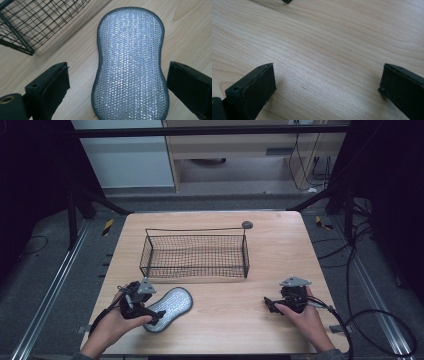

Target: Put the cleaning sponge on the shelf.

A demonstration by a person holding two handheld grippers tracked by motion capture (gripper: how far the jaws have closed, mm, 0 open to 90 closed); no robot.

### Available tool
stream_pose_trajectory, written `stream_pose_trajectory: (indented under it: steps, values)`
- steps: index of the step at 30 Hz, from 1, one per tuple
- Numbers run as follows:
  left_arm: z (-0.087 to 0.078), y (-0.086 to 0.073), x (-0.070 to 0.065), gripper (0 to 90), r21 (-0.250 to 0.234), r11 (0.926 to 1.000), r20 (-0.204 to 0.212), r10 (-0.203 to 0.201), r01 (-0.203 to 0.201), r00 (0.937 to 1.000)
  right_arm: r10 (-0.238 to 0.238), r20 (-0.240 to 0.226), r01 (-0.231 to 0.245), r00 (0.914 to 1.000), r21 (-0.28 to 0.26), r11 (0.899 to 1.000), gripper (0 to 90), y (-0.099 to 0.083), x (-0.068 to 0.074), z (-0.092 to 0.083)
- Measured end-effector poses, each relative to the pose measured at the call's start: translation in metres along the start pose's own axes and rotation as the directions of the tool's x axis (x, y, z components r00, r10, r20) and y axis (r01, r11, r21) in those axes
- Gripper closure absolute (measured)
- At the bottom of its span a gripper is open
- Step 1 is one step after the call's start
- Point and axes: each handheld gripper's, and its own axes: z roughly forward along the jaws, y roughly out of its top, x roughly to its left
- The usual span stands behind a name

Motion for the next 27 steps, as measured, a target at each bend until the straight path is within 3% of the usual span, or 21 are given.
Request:
stream_pose_trajectory:
  steps: [19, 23, 27]
  values:
    - [0.021, 0.011, -0.015, 4.0, 0.083, 0.9949, 0.042, 0.053, -0.057, 0.9977, -0.001, 0.0, 0.001, 1.0, 0.0, 1.0, 0.4, 0.0, 0.0, 0.0]
    - [0.028, 0.012, -0.011, 4.1, 0.096, 0.9946, 0.029, 0.038, -0.04, 0.9989, 0.0, 0.001, 0.0, 1.0, 0.0, 1.0, 0.4, 0.0, 0.0, 0.0]
    - [0.037, 0.011, -0.007, 3.9, 0.11, 0.9936, 0.042, 0.023, -0.028, 0.9989, 0.0, 0.001, 0.0, 1.0, 0.0, 1.0, 0.4, 0.0, 0.0, 0.0]
